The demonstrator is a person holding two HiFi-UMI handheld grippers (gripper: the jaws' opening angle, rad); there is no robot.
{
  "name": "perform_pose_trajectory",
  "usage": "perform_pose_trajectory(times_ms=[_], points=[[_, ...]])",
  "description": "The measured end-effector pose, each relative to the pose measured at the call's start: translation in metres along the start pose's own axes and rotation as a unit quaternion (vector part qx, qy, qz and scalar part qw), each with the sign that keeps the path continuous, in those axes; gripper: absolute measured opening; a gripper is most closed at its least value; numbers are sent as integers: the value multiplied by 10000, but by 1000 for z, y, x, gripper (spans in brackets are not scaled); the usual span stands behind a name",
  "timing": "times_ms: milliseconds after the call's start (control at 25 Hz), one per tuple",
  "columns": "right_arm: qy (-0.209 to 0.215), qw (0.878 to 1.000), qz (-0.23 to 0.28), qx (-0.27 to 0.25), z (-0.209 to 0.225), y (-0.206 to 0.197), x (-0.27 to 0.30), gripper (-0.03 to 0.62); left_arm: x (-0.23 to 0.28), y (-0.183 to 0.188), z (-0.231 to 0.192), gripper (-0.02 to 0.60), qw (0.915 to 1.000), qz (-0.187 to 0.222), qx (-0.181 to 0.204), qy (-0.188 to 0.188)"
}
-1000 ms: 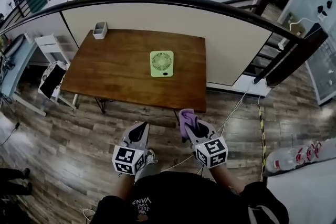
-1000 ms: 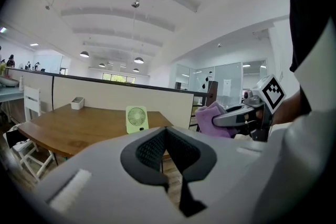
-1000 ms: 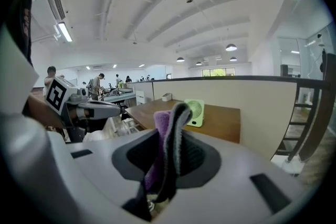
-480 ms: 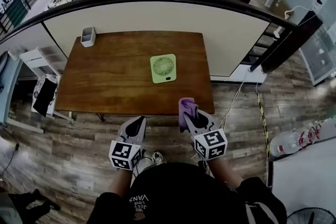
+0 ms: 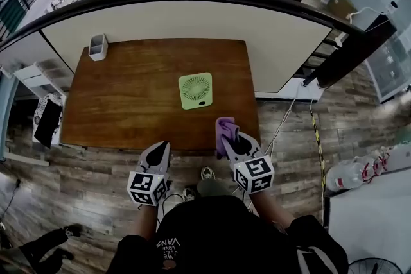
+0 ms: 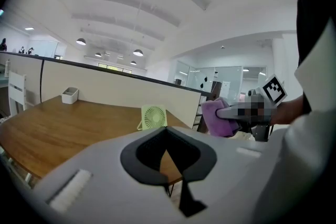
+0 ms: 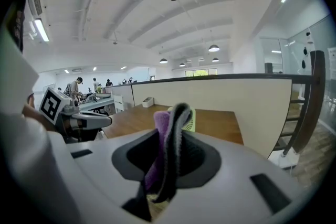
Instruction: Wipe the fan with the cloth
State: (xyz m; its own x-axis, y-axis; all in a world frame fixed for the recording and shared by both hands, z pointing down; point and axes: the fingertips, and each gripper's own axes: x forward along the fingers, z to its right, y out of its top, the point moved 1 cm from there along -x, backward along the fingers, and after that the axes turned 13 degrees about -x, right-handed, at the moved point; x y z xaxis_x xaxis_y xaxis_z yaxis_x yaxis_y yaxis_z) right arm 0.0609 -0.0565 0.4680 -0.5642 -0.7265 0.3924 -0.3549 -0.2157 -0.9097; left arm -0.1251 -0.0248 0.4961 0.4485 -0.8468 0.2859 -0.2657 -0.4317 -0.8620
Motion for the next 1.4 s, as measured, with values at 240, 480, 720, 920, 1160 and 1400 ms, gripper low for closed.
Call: perform_pose_trajectory(times_ms=[240,480,720,920,1160,1400], points=[[177,9998,-49,-33,34,1,29,95,37,11,-5,11,9997,7,-87,229],[474,9988,-28,-139,60,-1,61,94,74,20,-8,11,9989,166,-66,440],[815,9963,20,-285,70,1,94,95,91,15,-22,11,9959,214,-237,841],[941,9948,64,-398,66,9,122,94,105,11,-37,11,9962,22,-354,793],[806,9958,-11,-424,55,16,149,95,132,9,-67,14,9981,-395,-380,286],[524,9977,-115,-414,40,17,171,95,164,-3,-90,59,9935,-1041,-206,-400]])
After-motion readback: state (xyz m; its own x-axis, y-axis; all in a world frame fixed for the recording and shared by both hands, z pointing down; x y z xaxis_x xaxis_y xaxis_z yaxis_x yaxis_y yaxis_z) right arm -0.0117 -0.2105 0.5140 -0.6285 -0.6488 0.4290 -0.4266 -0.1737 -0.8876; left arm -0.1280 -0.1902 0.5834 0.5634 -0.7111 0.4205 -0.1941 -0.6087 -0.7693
